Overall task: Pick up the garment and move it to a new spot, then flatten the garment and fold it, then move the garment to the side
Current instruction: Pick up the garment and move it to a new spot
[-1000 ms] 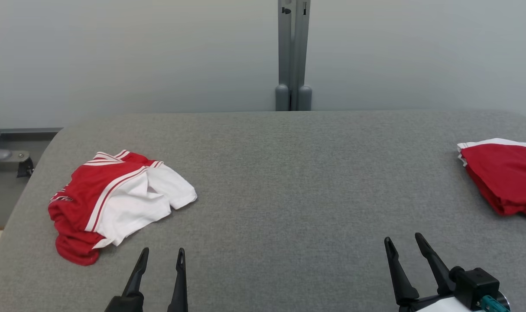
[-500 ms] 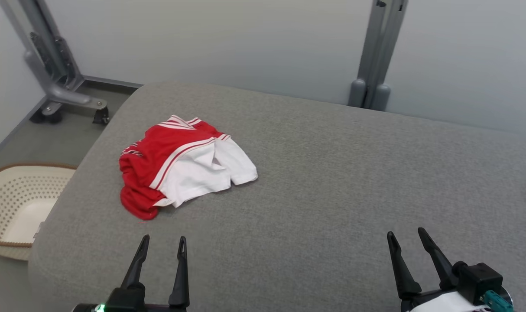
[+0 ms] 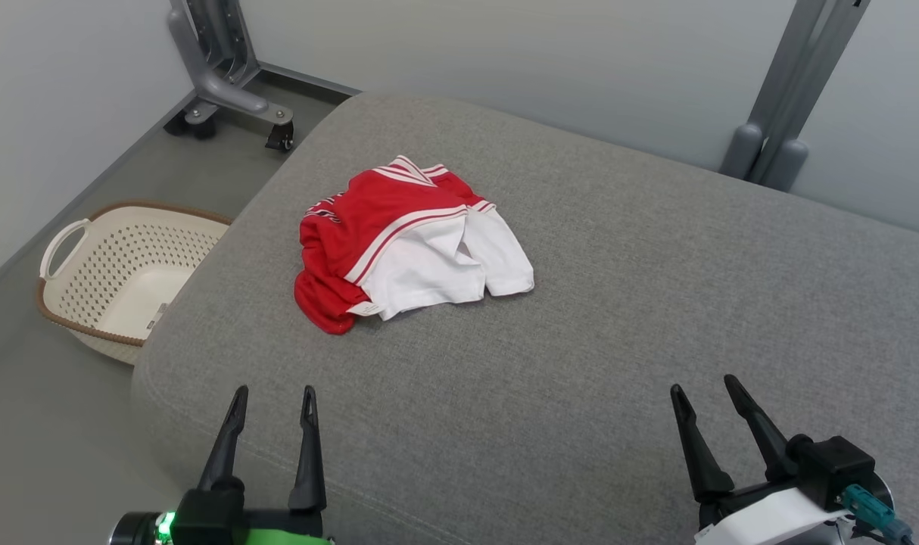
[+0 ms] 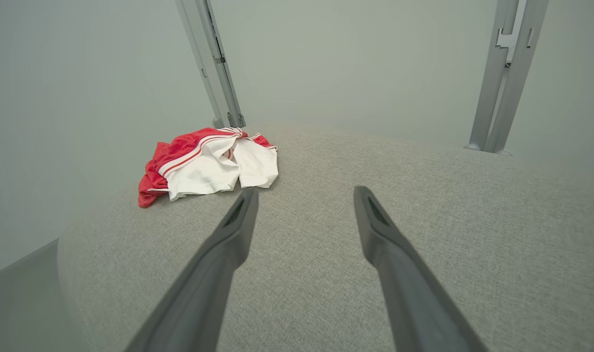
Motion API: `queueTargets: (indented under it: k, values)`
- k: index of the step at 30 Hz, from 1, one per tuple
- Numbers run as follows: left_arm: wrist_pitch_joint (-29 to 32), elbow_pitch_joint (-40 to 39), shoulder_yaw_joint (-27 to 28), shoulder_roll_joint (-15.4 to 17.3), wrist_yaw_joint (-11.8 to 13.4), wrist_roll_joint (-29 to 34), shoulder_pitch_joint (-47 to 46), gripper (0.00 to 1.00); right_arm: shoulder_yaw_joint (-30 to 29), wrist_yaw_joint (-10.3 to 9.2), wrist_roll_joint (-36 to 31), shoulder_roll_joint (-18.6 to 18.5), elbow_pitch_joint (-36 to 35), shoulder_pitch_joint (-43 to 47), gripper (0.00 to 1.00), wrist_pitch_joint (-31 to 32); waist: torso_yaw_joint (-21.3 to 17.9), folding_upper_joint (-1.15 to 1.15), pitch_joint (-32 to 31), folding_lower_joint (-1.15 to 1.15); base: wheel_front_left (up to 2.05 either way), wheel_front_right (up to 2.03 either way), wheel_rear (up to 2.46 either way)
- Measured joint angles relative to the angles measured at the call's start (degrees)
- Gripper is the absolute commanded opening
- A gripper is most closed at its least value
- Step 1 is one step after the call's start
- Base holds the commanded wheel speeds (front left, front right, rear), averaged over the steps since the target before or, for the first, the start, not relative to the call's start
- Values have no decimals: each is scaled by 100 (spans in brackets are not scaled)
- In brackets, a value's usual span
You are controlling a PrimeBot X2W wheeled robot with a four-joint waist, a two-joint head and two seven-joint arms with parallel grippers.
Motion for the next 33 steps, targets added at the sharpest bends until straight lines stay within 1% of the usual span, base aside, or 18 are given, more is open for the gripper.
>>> queueTargets:
  k: [3,5,6,8,11,13,14,17,18,20,21,23,27,33]
  values:
    - [0,-15,-36,1,-62,123,-257,100,-60,0,-1,-83,-11,-37,100,0,44,0,157,0,0,0,0]
    - [0,22,-41,10,-203,190,-563,100,-151,0,-16,-174,-35,-68,100,0,63,0,270,0,0,0,0]
    - [0,74,-29,48,-312,243,-862,100,-194,0,-59,-259,-60,-94,100,0,73,0,356,0,0,0,0]
    - [0,136,11,154,-441,316,-1324,100,-237,0,-93,-377,-103,-149,100,0,74,0,482,0,0,0,0]
    - [-1,498,115,323,-639,300,-2256,100,-344,1,-146,-616,-202,-377,100,0,45,0,743,0,0,0,0]
    - [48,988,122,495,-781,235,-2976,100,-378,1,-174,-810,-252,-554,100,0,-1,0,950,0,0,0,0]
    - [174,1201,125,559,-832,157,-3300,100,-397,0,-185,-883,-269,-611,100,0,-24,0,1039,0,0,0,0]
    - [945,1982,71,775,-947,-199,-4481,100,-454,1,-214,-1100,-358,-834,100,0,-124,0,1370,0,0,0,0]
    - [1129,2181,69,803,-950,-353,-4769,100,-476,1,-226,-1148,-383,-893,100,0,-155,0,1457,0,0,0,0]
    - [1725,2739,35,873,-969,-788,-5421,100,-516,1,-246,-1257,-447,-1067,100,0,-242,0,1676,0,0,0,0]
    - [1906,2937,-52,912,-969,-949,-5627,100,-524,1,-249,-1295,-475,-1127,100,0,-281,0,1760,0,0,0,0]
    - [2414,3399,-255,969,-977,-1573,-6084,100,-532,1,-252,-1345,-521,-1271,100,0,-392,0,1964,0,0,0,0]
    - [3125,4020,-568,1127,-978,-2518,-6711,100,-559,1,-263,-1447,-603,-1425,100,0,-628,0,2331,0,0,0,0]
    - [3761,4759,-862,1211,-978,-3367,-7169,100,-636,1,-305,-1518,-713,-1575,100,0,-964,0,2857,1,0,0,0]
